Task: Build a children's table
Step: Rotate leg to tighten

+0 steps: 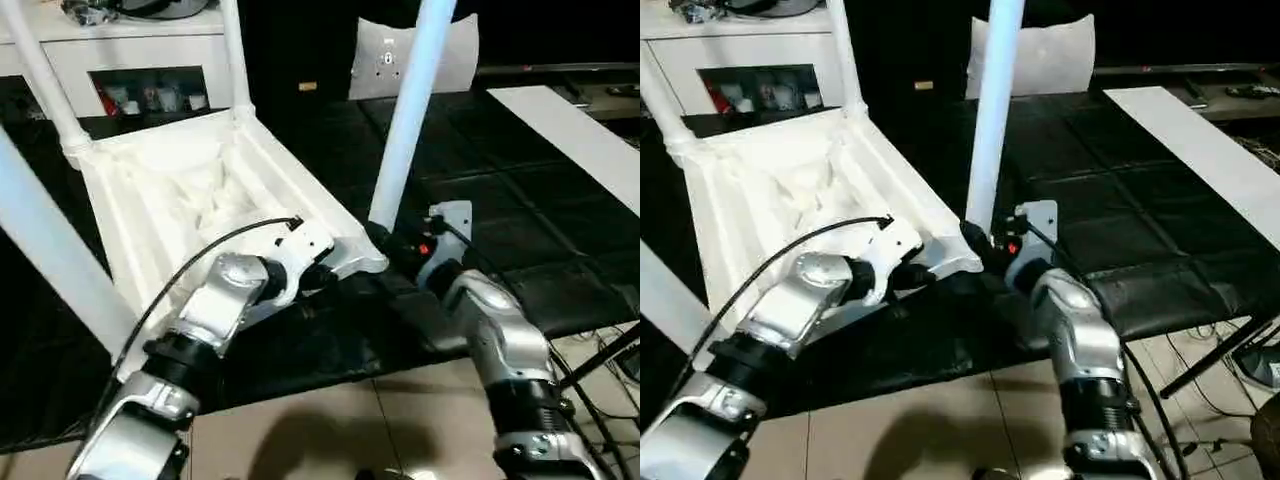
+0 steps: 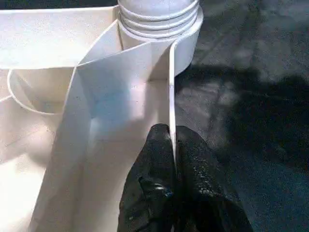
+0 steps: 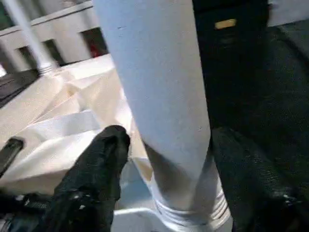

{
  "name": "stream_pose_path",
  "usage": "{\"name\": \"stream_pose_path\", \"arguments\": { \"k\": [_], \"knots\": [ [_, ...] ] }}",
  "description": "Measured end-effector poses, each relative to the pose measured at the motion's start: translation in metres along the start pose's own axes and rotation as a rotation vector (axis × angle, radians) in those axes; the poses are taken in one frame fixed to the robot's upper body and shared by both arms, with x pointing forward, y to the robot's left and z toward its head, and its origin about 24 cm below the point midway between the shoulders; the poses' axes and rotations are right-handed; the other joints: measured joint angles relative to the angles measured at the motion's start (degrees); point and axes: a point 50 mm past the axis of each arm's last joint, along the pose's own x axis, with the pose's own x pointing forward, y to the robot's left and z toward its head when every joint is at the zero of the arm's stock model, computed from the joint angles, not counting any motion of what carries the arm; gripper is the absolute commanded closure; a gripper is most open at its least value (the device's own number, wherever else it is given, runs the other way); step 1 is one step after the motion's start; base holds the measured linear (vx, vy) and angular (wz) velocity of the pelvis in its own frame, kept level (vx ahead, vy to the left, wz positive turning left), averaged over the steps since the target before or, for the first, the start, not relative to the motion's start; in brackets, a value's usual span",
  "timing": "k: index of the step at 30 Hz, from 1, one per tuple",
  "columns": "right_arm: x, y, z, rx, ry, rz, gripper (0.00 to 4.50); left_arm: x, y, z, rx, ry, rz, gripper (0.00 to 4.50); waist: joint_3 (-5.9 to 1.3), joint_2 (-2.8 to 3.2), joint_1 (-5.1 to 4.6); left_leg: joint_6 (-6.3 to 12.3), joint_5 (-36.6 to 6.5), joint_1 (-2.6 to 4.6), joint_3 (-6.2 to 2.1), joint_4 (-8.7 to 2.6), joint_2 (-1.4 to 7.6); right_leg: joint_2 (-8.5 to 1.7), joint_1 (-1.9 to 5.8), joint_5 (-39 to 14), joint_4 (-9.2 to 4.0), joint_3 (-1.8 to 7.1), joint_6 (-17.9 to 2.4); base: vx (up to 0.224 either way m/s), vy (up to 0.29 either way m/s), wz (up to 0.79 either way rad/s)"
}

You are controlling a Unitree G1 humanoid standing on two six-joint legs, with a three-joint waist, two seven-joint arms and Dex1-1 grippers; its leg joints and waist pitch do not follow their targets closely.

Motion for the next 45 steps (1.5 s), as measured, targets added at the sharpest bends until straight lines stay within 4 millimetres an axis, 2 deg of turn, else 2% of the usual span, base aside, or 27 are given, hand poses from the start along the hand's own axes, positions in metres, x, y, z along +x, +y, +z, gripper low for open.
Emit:
{"name": "stream_pose_path", "arguments": {
  "k": [5, 10, 16, 19, 25, 27, 29, 30, 38, 39, 45],
  "knots": [
    [-0.016, -0.010, 0.011, -0.095, 0.038, 0.148, 0.89, -0.013, 0.002, -0.011, 0.042, 0.008, -0.071, 4.50, 0.00, 0.04, 0.63, -0.23, -0.1, 0.10, 0.00, 0.15, -0.01, -0.01, 0.14, 0.0, 0.00, 0.01, 0.1, 0.000, 0.000, 0.00],
    [-0.034, -0.020, 0.023, -0.193, 0.084, 0.299, 0.48, -0.029, 0.004, -0.022, 0.112, 0.020, -0.184, 4.50, -0.01, 0.01, 1.66, -0.20, 0.0, 0.12, -0.04, 0.34, 0.01, -0.01, 0.23, 0.1, 0.03, 0.01, 0.1, 0.000, 0.000, 0.00],
    [-0.038, -0.009, 0.019, -0.198, 0.149, 0.527, 0.48, -0.043, 0.006, -0.027, 0.183, 0.041, -0.293, 4.50, -0.01, 0.00, 3.14, -0.15, 0.0, 0.11, -0.04, 0.51, 0.04, -0.09, 0.20, 0.1, 0.02, 0.07, 0.1, 0.000, 0.000, 0.00],
    [-0.040, -0.005, 0.016, -0.203, 0.194, 0.624, 0.48, -0.051, 0.008, -0.030, 0.206, 0.054, -0.333, 4.50, -0.01, -0.07, 3.42, -0.15, 0.0, 0.10, -0.04, 0.51, 0.07, -0.10, 0.21, 0.1, 0.03, 0.09, 0.1, 0.000, 0.000, 0.00],
    [-0.041, -0.009, 0.004, -0.174, 0.296, 0.720, 1.07, -0.059, 0.004, -0.034, 0.246, 0.064, -0.429, 4.50, 0.00, -0.19, 4.10, -0.16, 0.0, 0.11, -0.04, 0.59, 0.12, -0.10, 0.22, 0.1, 0.09, 0.08, 0.1, 0.000, 0.000, 0.00],
    [-0.038, -0.009, 0.005, -0.176, 0.301, 0.733, 1.07, -0.059, 0.003, -0.034, 0.258, 0.066, -0.448, 4.50, 0.01, -0.22, 4.31, -0.16, 0.0, 0.10, -0.04, 0.63, 0.14, -0.10, 0.21, 0.1, 0.12, 0.08, 0.1, 0.000, 0.000, 0.00],
    [-0.036, -0.007, 0.009, -0.184, 0.303, 0.761, 1.37, -0.060, 0.001, -0.034, 0.269, 0.069, -0.469, 4.50, -0.05, -0.34, 4.51, -0.16, 0.0, 0.11, -0.04, 0.65, 0.22, -0.10, 0.23, 0.1, 0.13, 0.08, 0.1, 0.000, 0.000, 0.00],
    [-0.035, -0.007, 0.010, -0.184, 0.304, 0.772, 1.37, -0.060, 0.001, -0.034, 0.273, 0.069, -0.474, 4.50, -0.07, -0.43, 4.57, -0.16, 0.0, 0.11, -0.04, 0.65, 0.23, -0.10, 0.23, 0.1, 0.13, 0.07, 0.1, 0.000, 0.000, 0.00],
    [-0.034, -0.005, 0.011, -0.189, 0.309, 0.828, 2.00, -0.060, 0.001, -0.034, 0.285, 0.069, -0.478, 4.50, -0.10, -0.71, 4.55, -0.16, 0.0, 0.10, -0.01, 0.68, 0.27, -0.09, 0.22, 0.1, 0.17, 0.09, 0.1, 0.000, 0.000, 0.00],
    [-0.034, -0.004, 0.010, -0.189, 0.309, 0.832, 2.25, -0.060, 0.001, -0.034, 0.286, 0.069, -0.479, 4.50, -0.10, -0.71, 4.55, -0.16, 0.0, 0.10, -0.01, 0.68, 0.27, -0.08, 0.22, 0.1, 0.16, 0.08, 0.1, 0.000, 0.000, 0.00],
    [-0.032, -0.002, 0.008, -0.185, 0.311, 0.844, 2.57, -0.061, 0.001, -0.034, 0.290, 0.069, -0.486, 4.50, -0.12, -0.73, 4.54, -0.17, 0.0, 0.09, -0.01, 0.68, 0.28, -0.08, 0.22, 0.1, 0.16, 0.08, 0.1, 0.000, 0.000, 0.00]
  ]
}}
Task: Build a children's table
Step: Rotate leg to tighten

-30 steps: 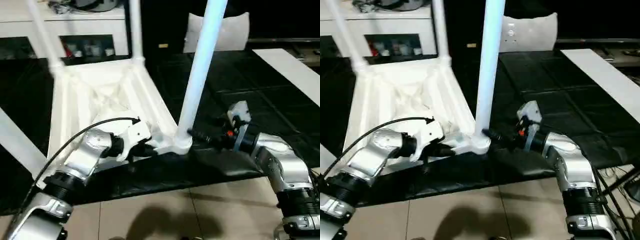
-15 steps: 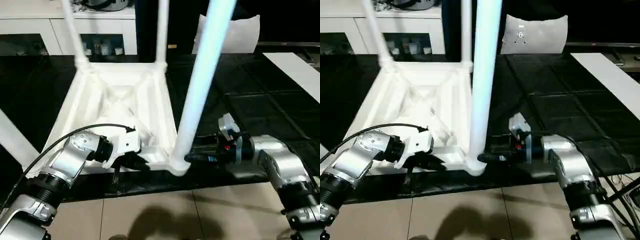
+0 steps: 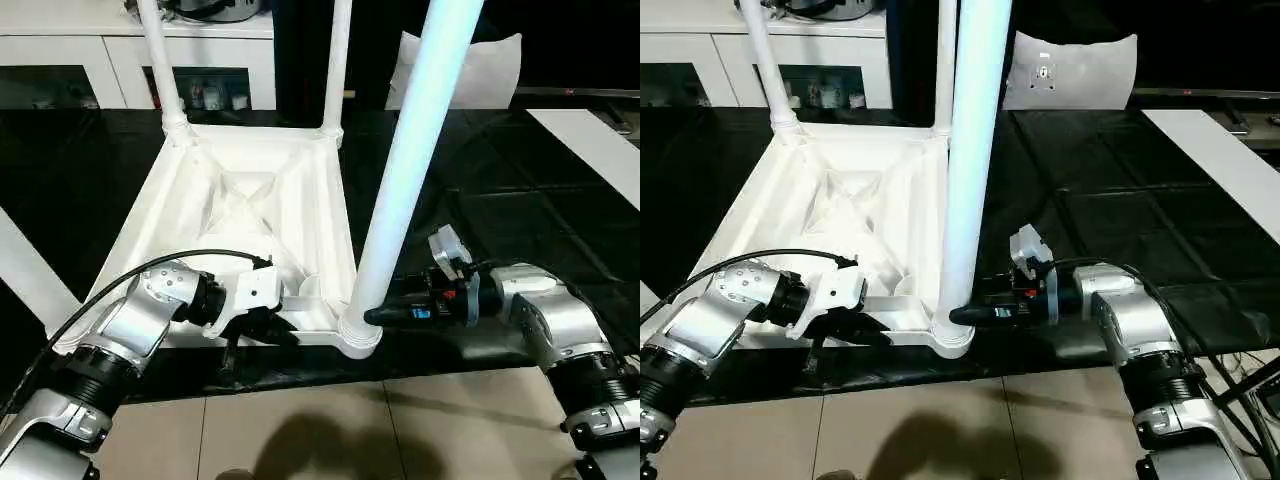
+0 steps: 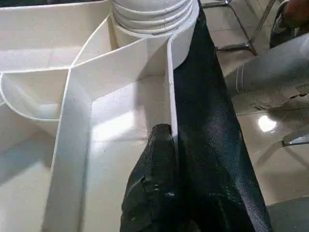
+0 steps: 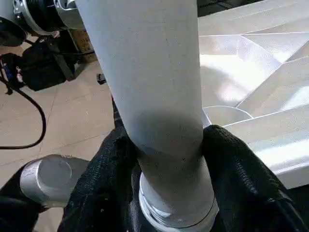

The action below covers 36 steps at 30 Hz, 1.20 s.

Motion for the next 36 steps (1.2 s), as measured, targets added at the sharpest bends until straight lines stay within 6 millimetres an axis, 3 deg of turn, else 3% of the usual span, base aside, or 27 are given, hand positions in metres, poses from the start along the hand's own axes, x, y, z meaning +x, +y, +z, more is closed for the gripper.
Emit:
{"name": "stream_pose_path", "arguments": {
  "k": [9, 14, 18, 22, 25, 28, 31, 36],
  "knots": [
    [-0.001, 0.004, -0.002, 0.047, -0.003, 0.008, 2.62, 0.004, -0.001, 0.002, -0.016, -0.011, -0.013, 4.50, -0.03, -0.03, 0.13, 0.00, 0.0, 0.03, 0.00, 0.03, 0.01, 0.00, 0.05, 0.0, 0.01, 0.00, 0.0, 0.000, 0.000, 0.00],
    [0.001, 0.003, -0.004, 0.081, -0.029, -0.120, 2.62, 0.012, 0.005, 0.004, -0.139, -0.031, 0.078, 4.50, -0.08, -0.08, -0.25, -0.06, 0.1, 0.21, 0.13, 0.08, 0.02, -0.02, 0.21, 0.0, 0.10, 0.09, 0.0, 0.000, 0.000, 0.00],
    [0.010, -0.010, -0.004, 0.125, -0.090, -0.374, 2.62, 0.023, 0.016, 0.007, -0.233, -0.038, 0.233, 4.50, -0.10, -0.11, -2.19, -0.18, 0.2, 0.34, 0.15, 0.09, -0.16, 0.01, 0.32, -0.1, -0.15, -0.07, 0.1, 0.000, 0.000, 0.00],
    [0.022, -0.023, -0.001, 0.173, -0.146, -0.639, 2.62, 0.041, 0.027, 0.017, -0.316, -0.065, 0.373, 4.50, -0.11, -0.14, -4.74, -0.21, 0.2, 0.07, -0.21, 0.23, -0.18, -0.01, 0.33, -0.1, -0.64, -0.57, 0.1, 0.000, 0.000, 0.00],
    [0.031, -0.028, 0.002, 0.196, -0.174, -0.761, 2.62, 0.046, 0.033, 0.023, -0.346, -0.062, 0.438, 4.50, -0.13, -0.08, -5.38, -0.21, 0.2, -0.06, -0.63, 0.21, -0.10, -0.07, 0.38, -0.1, -1.23, -1.29, 0.1, 0.000, 0.000, 0.00],
    [0.041, -0.034, 0.008, 0.198, -0.184, -0.882, 2.62, 0.053, 0.038, 0.028, -0.374, -0.065, 0.508, 4.50, -0.13, -0.08, -5.87, -0.20, 0.2, -0.08, -0.71, 0.21, -0.11, -0.08, 0.37, -0.1, -1.32, -1.34, 0.1, 0.000, 0.000, 0.00],
    [0.043, -0.035, 0.009, 0.188, -0.191, -0.909, 1.93, 0.055, 0.039, 0.030, -0.370, -0.063, 0.522, 4.50, -0.13, -0.06, -5.83, -0.14, 0.1, -0.08, -0.71, 0.02, -0.21, -0.12, 0.37, 0.0, -1.30, -1.25, 0.0, 0.000, 0.000, 0.00],
    [0.042, -0.032, 0.009, 0.179, -0.209, -0.901, 1.49, 0.054, 0.039, 0.031, -0.350, -0.062, 0.512, 4.50, -0.14, -0.04, -5.08, -0.15, 0.1, -0.09, -0.71, -0.36, -0.20, -0.06, 0.36, 0.3, -1.10, -1.21, -0.1, 0.000, 0.000, 0.00]
  ]
}}
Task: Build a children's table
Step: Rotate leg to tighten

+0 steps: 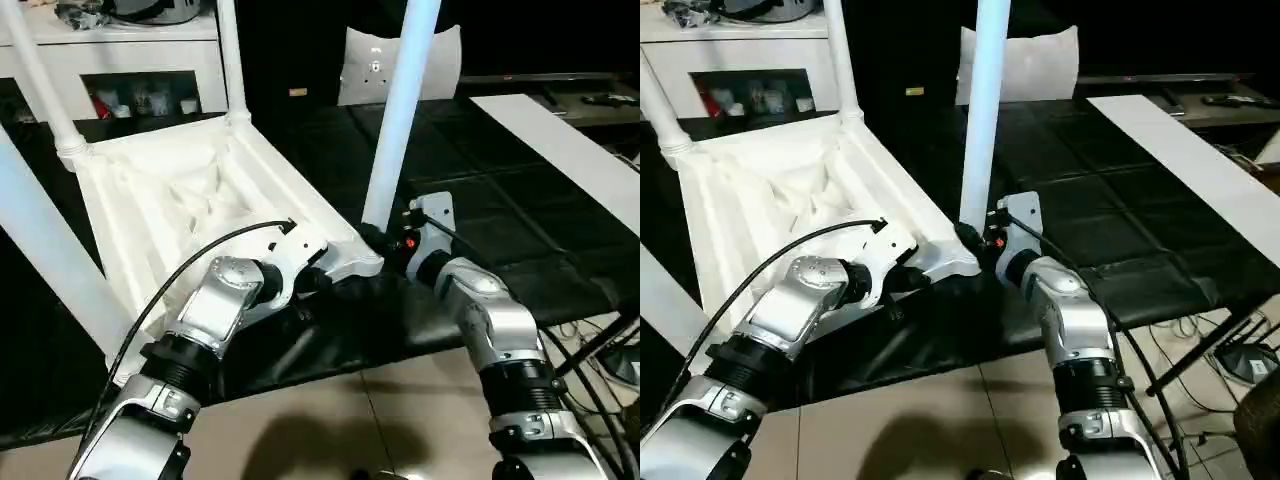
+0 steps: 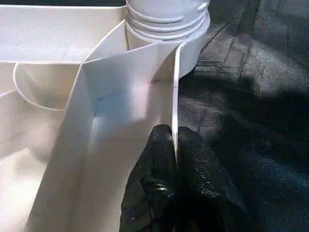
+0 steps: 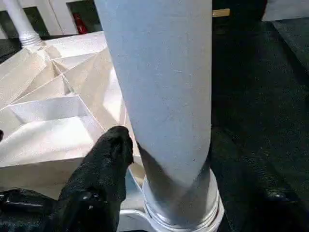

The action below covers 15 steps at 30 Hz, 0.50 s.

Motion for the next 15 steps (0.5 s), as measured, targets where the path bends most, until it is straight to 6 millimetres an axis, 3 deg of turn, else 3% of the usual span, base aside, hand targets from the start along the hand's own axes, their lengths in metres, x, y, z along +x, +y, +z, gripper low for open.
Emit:
{"name": "stream_pose_path", "arguments": {
  "k": [11, 15],
  "knots": [
    [-0.029, -0.015, 0.000, -0.065, 0.033, 0.268, 0.59, -0.017, 0.006, -0.009, 0.129, -0.007, -0.136, 4.50, 0.01, 0.12, 1.57, -0.08, 0.0, 0.05, -0.02, -0.24, 0.05, 0.05, -0.43, -0.2, 0.79, 0.04, -0.1, 0.000, 0.000, 0.00],
    [-0.043, -0.022, 0.004, -0.188, 0.090, 0.401, 0.25, -0.028, 0.009, -0.016, 0.175, 0.001, -0.220, 4.50, 0.03, 0.13, 2.49, -0.10, 0.0, 0.17, -0.05, 0.05, 0.15, 0.04, -0.36, -0.1, 0.83, 0.03, -0.1, 0.000, 0.000, 0.00]
  ]
}}
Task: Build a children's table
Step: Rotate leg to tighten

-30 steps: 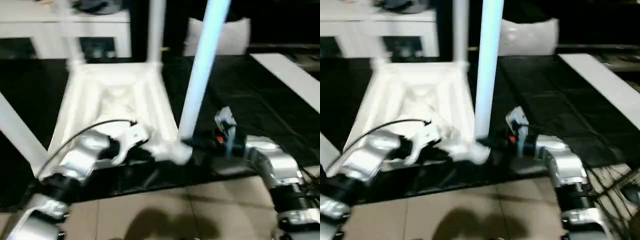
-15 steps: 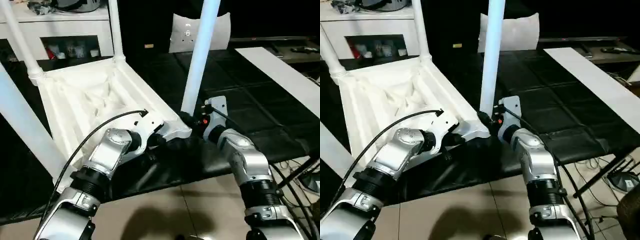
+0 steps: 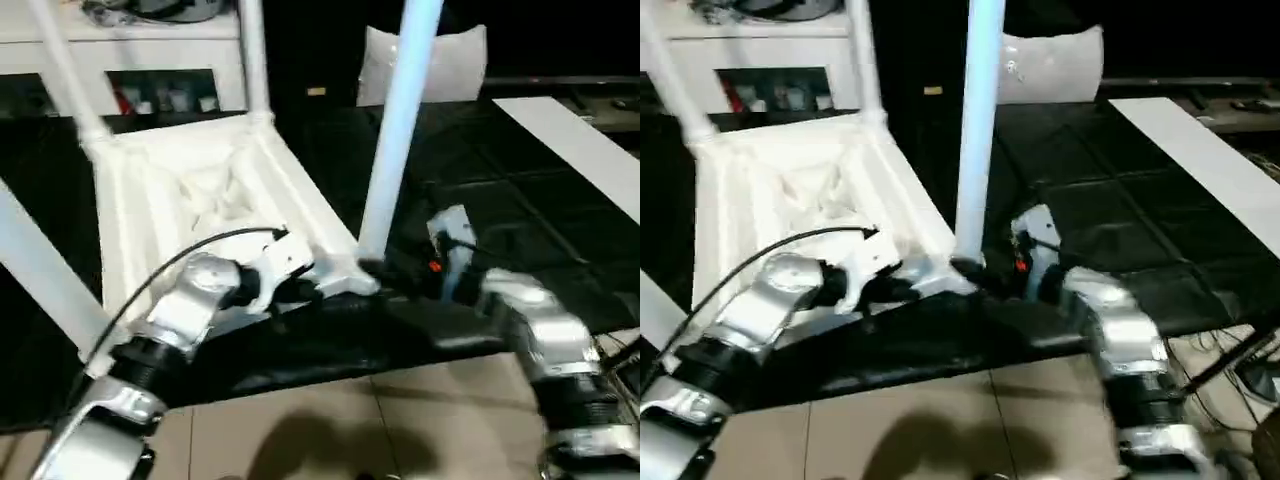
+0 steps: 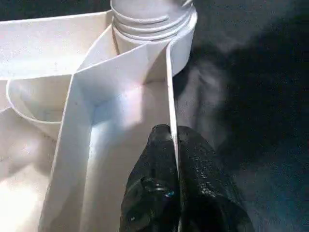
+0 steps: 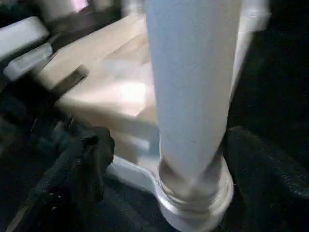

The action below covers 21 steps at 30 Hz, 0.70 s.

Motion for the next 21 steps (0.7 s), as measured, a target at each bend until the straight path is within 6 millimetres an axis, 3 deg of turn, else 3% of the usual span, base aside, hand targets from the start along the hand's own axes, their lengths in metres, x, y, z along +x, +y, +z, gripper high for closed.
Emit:
{"name": "stream_pose_path", "arguments": {
  "k": [4, 10, 15, 21],
  "knots": [
    [-0.007, 0.002, -0.001, -0.063, 0.034, 0.145, 0.25, -0.011, -0.003, -0.005, 0.040, 0.012, -0.102, 4.50, 0.00, 0.00, 1.26, -0.01, 0.0, -0.14, 0.03, 0.25, 0.21, -0.03, 0.05, 0.0, 0.01, 0.05, 0.0, 0.000, 0.000, 0.00],
    [-0.015, 0.001, 0.007, -0.079, 0.064, 0.345, 0.25, -0.020, -0.006, -0.010, 0.091, 0.025, -0.209, 4.50, -0.01, -0.02, 2.07, -0.01, 0.0, -0.14, 0.06, 0.32, 0.22, -0.03, 0.13, 0.0, 0.08, 0.18, 0.0, 0.000, 0.000, 0.00],
    [-0.011, 0.005, 0.007, -0.056, 0.088, 0.452, 0.65, -0.022, -0.009, -0.011, 0.113, 0.031, -0.261, 4.50, -0.03, -0.11, 2.68, -0.01, 0.0, -0.14, 0.07, 0.33, 0.30, -0.01, 0.13, 0.0, 0.12, 0.15, 0.0, 0.000, 0.000, 0.00],
    [-0.004, 0.008, 0.000, -0.016, 0.108, 0.517, 1.11, -0.024, -0.012, -0.011, 0.137, 0.040, -0.306, 4.50, -0.03, -0.23, 2.63, -0.02, 0.0, -0.15, 0.13, 0.37, 0.34, -0.01, 0.12, 0.0, 0.13, 0.15, 0.0, 0.000, 0.000, 0.00]
  ]
}}
